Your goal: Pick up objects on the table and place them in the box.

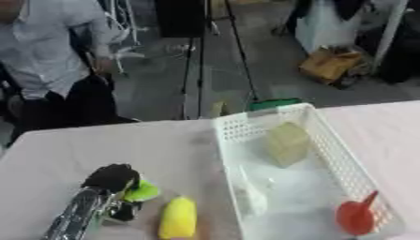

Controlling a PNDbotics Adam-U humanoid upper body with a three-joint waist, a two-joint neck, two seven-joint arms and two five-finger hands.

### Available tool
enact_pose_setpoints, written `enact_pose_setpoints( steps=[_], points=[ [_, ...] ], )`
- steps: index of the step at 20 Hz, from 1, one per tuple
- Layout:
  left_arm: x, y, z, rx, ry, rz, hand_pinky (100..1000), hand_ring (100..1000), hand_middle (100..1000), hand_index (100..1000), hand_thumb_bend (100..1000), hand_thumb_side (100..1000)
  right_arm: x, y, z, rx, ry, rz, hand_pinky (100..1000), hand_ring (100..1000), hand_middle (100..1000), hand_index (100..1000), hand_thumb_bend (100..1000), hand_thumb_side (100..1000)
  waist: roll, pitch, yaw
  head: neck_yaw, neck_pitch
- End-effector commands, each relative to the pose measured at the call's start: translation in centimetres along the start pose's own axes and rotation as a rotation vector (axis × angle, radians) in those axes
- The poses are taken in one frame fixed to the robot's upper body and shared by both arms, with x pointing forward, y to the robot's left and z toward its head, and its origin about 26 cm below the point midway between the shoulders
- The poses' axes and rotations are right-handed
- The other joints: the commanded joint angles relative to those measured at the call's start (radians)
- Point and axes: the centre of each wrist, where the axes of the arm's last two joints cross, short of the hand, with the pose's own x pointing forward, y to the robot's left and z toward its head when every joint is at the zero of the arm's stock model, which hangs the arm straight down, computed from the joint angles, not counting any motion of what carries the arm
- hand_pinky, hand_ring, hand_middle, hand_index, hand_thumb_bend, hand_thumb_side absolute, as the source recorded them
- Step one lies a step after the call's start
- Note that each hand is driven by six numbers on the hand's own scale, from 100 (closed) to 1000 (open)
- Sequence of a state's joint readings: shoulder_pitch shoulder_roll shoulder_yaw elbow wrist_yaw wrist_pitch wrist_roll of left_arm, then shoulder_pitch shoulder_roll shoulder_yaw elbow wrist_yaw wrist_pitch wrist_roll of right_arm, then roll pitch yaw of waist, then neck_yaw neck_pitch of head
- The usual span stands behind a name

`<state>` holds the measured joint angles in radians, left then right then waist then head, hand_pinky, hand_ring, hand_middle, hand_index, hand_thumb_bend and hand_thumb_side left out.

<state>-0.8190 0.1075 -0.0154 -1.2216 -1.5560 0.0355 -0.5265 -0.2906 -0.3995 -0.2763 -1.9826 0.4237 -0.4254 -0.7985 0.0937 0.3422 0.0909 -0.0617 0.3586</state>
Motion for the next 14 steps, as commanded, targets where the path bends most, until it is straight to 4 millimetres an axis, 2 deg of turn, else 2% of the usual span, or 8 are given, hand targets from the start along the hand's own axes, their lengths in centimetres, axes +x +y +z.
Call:
enact_pose_setpoints(
  steps=[1, 5, 14],
  points=[
    [-1.1, 1.4, 0.3, 0.054, 0.029, -0.026, 128, 396, 422, 541, 300, 183, 0.3, 0.0, -0.8, -0.033, -0.041, -0.030, 901, 863, 666, 750, 100, 1000, -0.004, -0.017, -0.001, 0.003, -0.010],
    [-1.4, 2.0, 0.5, 0.077, 0.036, -0.032, 100, 378, 416, 540, 330, 176, 0.3, 0.0, -0.8, -0.033, -0.041, -0.030, 901, 863, 666, 750, 100, 1000, -0.004, -0.017, 0.000, 0.003, -0.010],
    [-1.8, 3.4, 1.0, 0.112, 0.051, -0.050, 100, 368, 415, 535, 381, 168, 0.4, 0.1, -0.9, -0.033, -0.043, -0.032, 901, 864, 666, 750, 100, 1000, -0.003, -0.017, 0.002, 0.001, -0.006]
  ],
)
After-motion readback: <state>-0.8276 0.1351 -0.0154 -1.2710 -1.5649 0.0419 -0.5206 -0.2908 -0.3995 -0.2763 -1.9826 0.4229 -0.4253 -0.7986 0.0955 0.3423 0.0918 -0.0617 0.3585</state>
